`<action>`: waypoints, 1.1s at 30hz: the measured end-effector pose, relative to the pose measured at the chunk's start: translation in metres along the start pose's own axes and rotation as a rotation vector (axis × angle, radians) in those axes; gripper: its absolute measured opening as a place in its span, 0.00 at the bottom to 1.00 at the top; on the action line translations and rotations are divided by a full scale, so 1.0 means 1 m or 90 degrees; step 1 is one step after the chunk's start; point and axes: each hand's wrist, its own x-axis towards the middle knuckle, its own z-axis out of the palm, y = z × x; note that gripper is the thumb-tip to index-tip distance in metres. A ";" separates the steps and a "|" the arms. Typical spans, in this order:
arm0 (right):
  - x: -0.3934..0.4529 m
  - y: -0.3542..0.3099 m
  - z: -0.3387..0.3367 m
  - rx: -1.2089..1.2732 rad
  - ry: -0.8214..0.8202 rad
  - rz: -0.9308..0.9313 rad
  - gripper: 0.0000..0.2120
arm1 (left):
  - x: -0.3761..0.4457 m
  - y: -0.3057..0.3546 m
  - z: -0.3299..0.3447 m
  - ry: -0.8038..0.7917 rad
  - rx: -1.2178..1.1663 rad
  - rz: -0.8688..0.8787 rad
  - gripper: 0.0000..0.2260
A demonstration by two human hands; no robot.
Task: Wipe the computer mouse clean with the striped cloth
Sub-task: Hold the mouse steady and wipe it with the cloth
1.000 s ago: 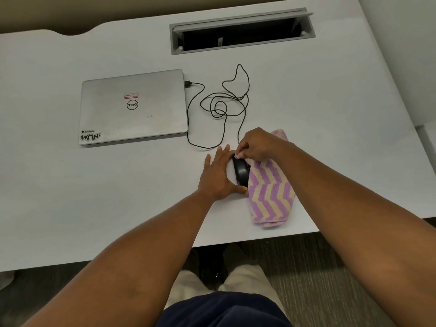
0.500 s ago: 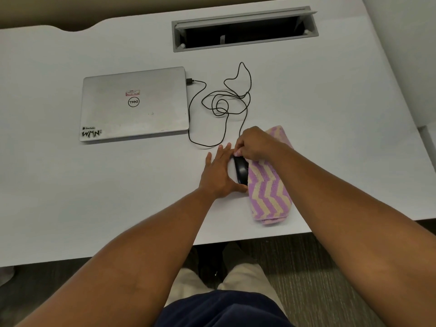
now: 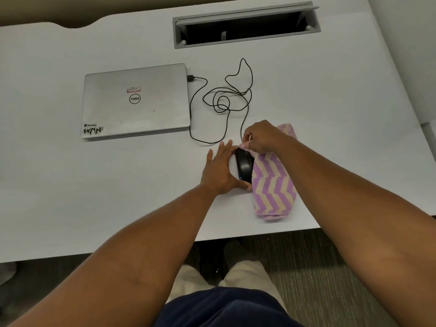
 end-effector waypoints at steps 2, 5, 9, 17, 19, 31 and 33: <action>0.001 -0.007 0.001 -0.004 -0.006 -0.013 0.14 | 0.000 0.001 0.000 0.000 0.005 0.002 0.54; 0.001 -0.015 0.000 -0.005 -0.050 -0.050 0.12 | 0.001 0.002 0.000 -0.003 0.017 0.000 0.56; 0.000 -0.013 -0.004 -0.043 -0.055 -0.040 0.14 | 0.000 0.001 -0.001 0.001 0.014 -0.002 0.55; -0.009 0.014 -0.005 -0.007 -0.031 0.073 0.17 | 0.000 0.000 0.000 0.001 0.009 -0.004 0.54; -0.010 0.014 -0.003 0.026 -0.019 0.076 0.15 | 0.000 0.000 0.000 -0.002 0.012 -0.005 0.54; 0.004 -0.021 0.000 -0.096 -0.078 -0.071 0.15 | 0.000 0.002 -0.001 0.001 0.015 0.002 0.56; 0.000 -0.020 -0.002 -0.086 -0.112 -0.104 0.13 | 0.000 0.002 -0.002 -0.002 0.013 0.002 0.57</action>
